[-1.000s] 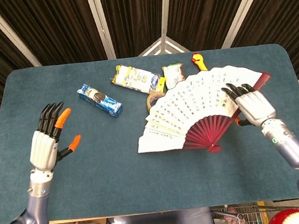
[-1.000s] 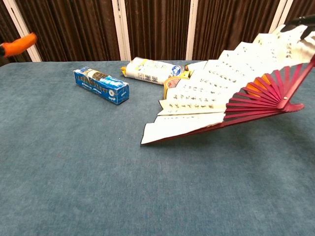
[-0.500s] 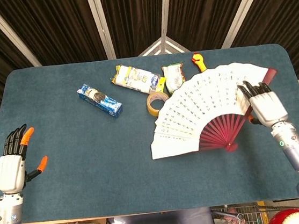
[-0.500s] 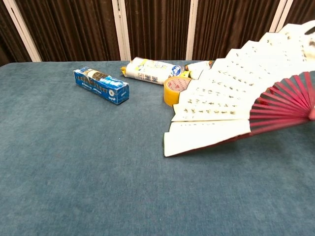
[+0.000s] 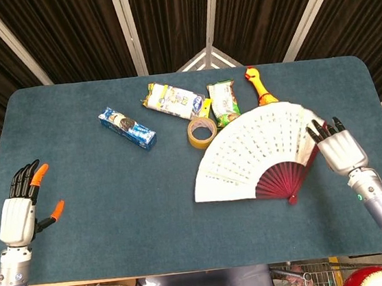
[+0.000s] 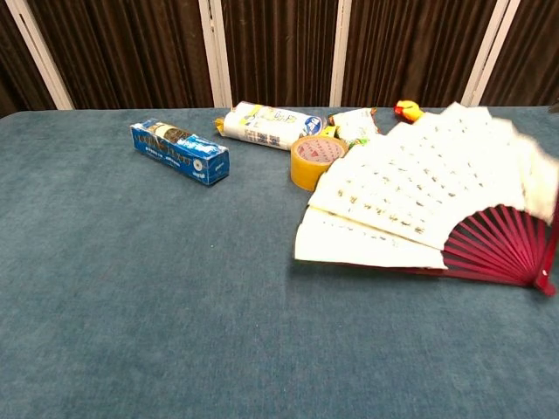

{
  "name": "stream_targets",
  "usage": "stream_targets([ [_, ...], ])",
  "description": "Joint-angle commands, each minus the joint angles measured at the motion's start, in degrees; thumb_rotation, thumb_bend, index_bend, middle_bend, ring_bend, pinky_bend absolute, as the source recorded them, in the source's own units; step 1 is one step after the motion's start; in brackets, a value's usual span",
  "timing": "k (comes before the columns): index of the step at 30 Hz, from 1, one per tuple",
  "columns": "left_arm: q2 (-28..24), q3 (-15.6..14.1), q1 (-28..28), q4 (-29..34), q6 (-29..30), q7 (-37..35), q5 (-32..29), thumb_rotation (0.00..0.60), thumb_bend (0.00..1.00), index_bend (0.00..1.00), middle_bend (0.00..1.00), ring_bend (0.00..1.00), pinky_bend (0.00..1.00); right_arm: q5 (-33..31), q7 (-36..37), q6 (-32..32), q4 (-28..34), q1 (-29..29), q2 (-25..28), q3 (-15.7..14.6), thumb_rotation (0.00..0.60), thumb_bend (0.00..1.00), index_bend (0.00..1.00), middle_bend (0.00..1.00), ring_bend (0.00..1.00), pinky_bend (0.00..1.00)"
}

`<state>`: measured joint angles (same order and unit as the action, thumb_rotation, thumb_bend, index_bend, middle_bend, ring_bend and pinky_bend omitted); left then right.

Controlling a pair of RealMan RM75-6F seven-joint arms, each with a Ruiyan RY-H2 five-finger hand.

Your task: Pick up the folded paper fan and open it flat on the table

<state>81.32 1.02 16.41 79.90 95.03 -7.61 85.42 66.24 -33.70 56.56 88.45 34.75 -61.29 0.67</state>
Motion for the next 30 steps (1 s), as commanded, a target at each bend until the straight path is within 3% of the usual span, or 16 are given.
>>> stream_targets([
  [1,0.09,0.15,-0.24,-0.08,-0.11,0.07,0.38,0.6,0.42,0.11,0.0,0.0,0.0,-4.01,-7.29,0.34,3.37,0.4,0.03,-0.83,0.6,0.4,0.0,0.03,0.22,0.1],
  [7,0.02,0.85,-0.78,-0.23,-0.11,-0.06,0.62,0.6,0.42,0.11,0.0,0.0,0.0,-8.09,-12.19,2.69,6.69,0.34,-0.18,-0.15,0.6,0.4,0.0,0.03,0.22,0.1],
  [12,-1.11,1.07,-1.78,0.66,-1.29,2.96,-1.15,0.6,0.42,0.13,0.0,0.0,0.0,-5.64,0.32,7.79,14.8,-3.69,1.15,2.64,0.6,0.4,0.0,0.03,0.22,0.1],
  [17,-4.36,0.47,-3.6,7.03,-2.98,11.15,-4.66,0.6,0.42,0.14,0.0,0.0,0.0,4.3,14.28,17.38,18.61,-11.11,-0.45,1.39,0.6,0.4,0.0,0.04,0.22,0.1],
  [21,-6.94,-0.53,-5.54,13.29,-2.41,16.97,-6.14,0.6,0.42,0.13,0.0,0.0,0.0,11.24,21.59,23.42,17.42,-16.5,-3.0,-1.79,0.6,0.4,0.0,0.05,0.22,0.1],
  [30,-11.19,-2.02,-10.4,20.22,2.71,20.52,-5.37,0.6,0.42,0.13,0.0,0.0,0.0,17.3,23.55,32.13,9.19,-23.32,-6.98,-4.43,0.6,0.4,0.0,0.05,0.22,0.1],
])
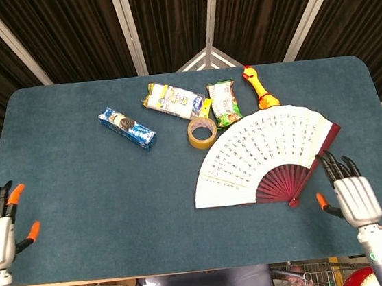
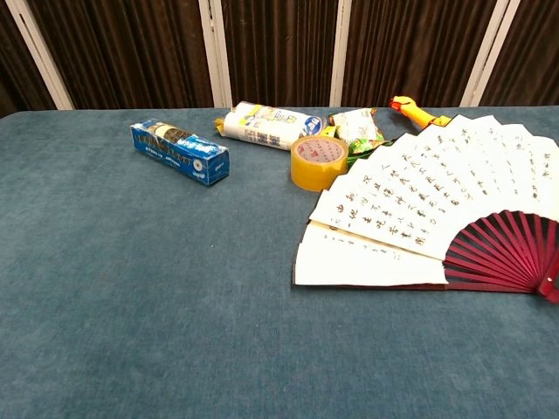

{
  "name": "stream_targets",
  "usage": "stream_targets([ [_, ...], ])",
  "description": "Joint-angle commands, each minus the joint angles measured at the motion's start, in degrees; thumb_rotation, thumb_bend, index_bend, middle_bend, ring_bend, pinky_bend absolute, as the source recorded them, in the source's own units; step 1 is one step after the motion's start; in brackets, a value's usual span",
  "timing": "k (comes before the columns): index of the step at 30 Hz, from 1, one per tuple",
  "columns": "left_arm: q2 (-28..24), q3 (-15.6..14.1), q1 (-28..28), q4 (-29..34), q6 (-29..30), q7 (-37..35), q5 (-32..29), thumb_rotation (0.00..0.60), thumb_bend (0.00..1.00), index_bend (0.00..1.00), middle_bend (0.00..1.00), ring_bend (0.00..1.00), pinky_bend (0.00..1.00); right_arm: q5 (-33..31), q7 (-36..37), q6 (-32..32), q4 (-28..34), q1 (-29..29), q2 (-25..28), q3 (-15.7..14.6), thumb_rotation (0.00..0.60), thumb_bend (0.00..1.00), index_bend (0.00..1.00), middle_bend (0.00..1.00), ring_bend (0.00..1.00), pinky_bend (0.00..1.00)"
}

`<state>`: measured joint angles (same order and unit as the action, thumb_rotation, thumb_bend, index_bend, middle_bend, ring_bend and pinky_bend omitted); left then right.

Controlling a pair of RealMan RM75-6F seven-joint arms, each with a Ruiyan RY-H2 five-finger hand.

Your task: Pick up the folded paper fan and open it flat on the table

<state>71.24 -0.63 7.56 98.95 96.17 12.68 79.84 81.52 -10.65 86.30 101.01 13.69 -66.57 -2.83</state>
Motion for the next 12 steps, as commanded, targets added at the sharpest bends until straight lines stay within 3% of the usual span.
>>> stream_targets([
  [1,-1.4,-0.5,-1.86,1.33,1.64,0.09,0.26,0.6,0.42,0.13,0.0,0.0,0.0,2.34,0.57,2.7,-3.99,-2.51,-1.78,-0.88,0.6,0.4,0.0,0.05,0.22,0.1],
  [7,-2.96,-0.95,-2.37,1.16,0.09,-1.88,0.92,0.6,0.42,0.11,0.0,0.0,0.0,4.44,-1.23,6.04,-7.29,-3.99,-2.11,0.16,0.6,0.4,0.0,0.05,0.22,0.1],
  [12,-3.32,-0.44,-2.15,0.15,-2.31,-2.11,-0.55,0.6,0.42,0.09,0.0,0.0,0.0,1.45,-2.51,4.99,-6.63,-5.05,-1.17,0.89,0.6,0.4,0.0,0.05,0.22,0.1],
])
